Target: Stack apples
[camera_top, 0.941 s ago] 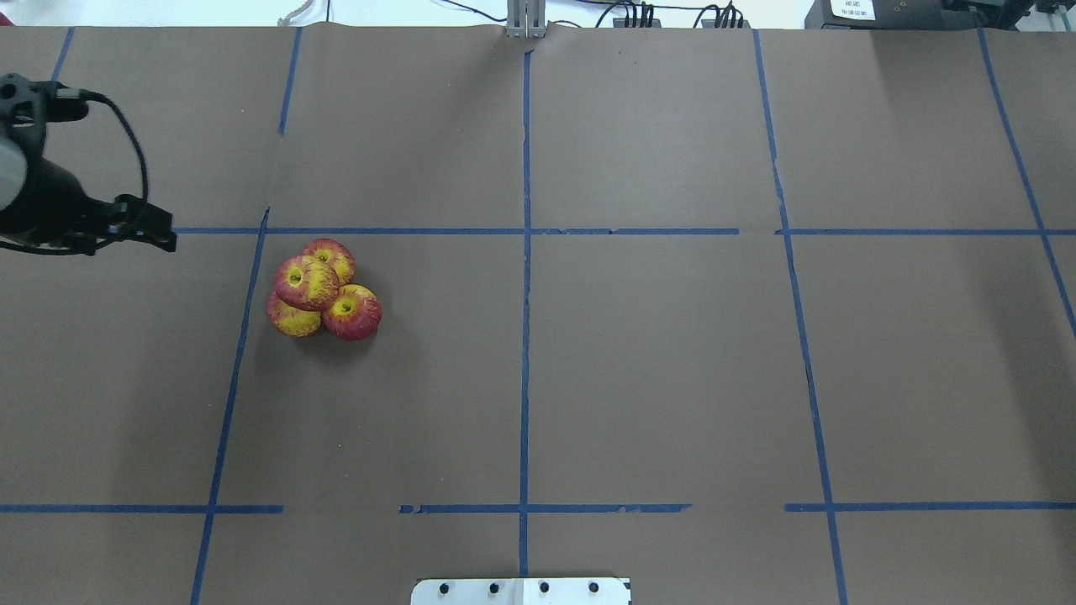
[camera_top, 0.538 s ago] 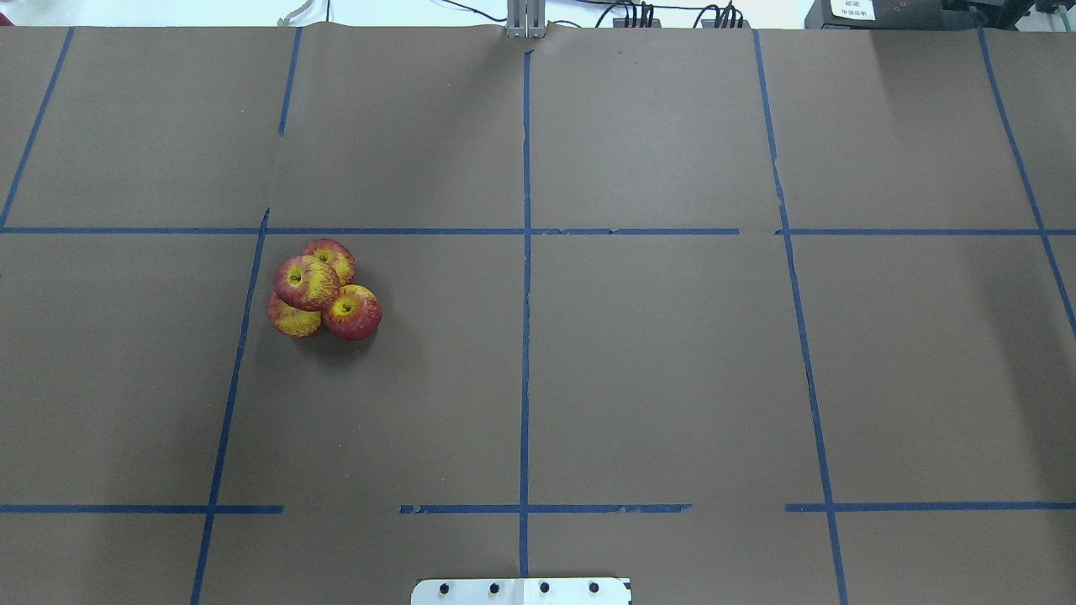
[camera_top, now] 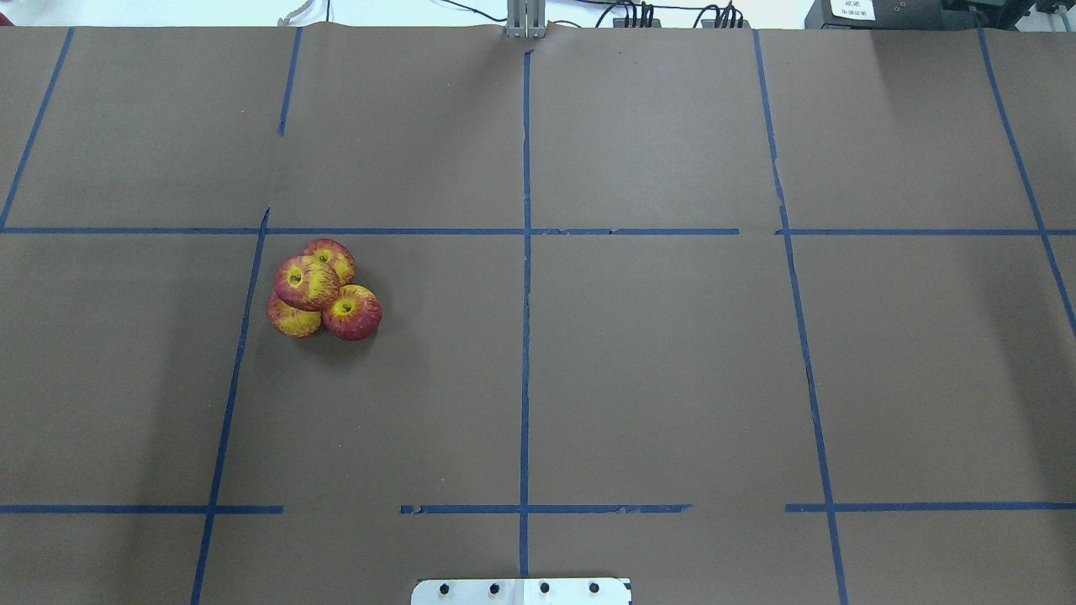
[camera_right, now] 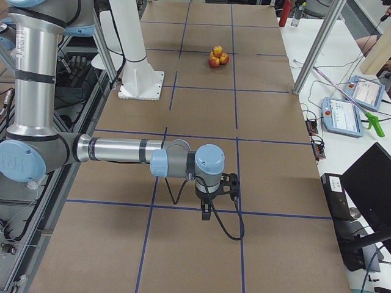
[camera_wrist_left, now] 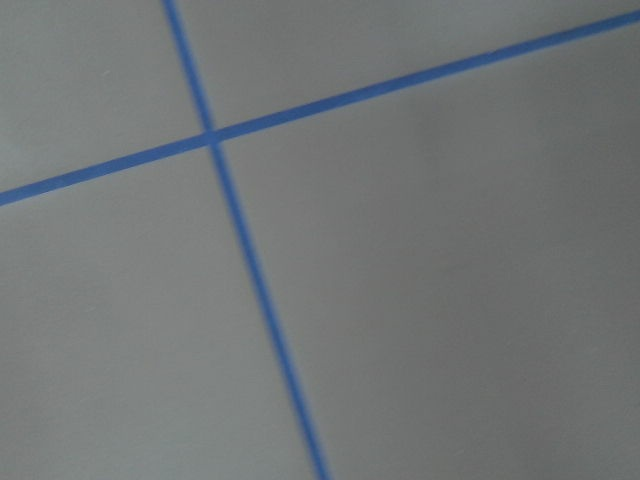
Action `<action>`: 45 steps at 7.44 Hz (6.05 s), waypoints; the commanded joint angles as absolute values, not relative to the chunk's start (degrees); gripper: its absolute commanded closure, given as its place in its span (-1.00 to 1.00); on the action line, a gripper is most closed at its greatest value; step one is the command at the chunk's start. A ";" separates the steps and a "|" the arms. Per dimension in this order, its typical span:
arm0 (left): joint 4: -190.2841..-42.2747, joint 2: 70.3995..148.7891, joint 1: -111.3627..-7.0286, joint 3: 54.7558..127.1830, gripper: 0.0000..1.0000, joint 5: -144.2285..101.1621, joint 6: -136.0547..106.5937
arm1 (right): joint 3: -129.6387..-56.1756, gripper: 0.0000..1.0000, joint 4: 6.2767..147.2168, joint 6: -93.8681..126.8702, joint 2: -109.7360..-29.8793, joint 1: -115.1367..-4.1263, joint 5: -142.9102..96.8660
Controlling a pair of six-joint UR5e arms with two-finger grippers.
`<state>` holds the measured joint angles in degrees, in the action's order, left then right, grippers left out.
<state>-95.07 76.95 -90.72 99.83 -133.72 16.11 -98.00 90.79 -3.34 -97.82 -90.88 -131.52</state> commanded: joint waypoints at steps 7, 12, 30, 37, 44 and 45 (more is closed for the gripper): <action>-95.10 80.41 -91.76 100.89 -1.00 -135.26 -1.23 | -98.00 -1.00 90.79 -3.34 -97.82 -90.88 -131.48; -95.36 80.95 -91.76 101.25 -1.00 -135.26 -1.14 | -98.00 -1.00 90.79 -3.34 -97.82 -90.88 -131.48; -95.19 81.65 -91.76 103.36 -1.00 -135.35 -1.14 | -98.00 -1.00 90.79 -3.34 -97.82 -90.88 -131.48; -95.36 81.74 -91.76 103.27 -1.00 -135.35 -1.14 | -98.00 -1.00 90.79 -3.34 -97.82 -90.88 -131.48; -95.45 81.83 -91.76 103.18 -1.00 -135.35 -1.14 | -98.00 -1.00 90.79 -3.34 -97.82 -90.88 -131.48; -95.45 81.83 -91.76 103.27 -1.00 -135.35 -1.14 | -98.00 -1.00 90.79 -3.34 -97.82 -90.88 -131.48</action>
<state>-95.45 81.81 -91.76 103.23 -135.35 -1.14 -98.00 90.79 -3.34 -97.82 -90.88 -131.48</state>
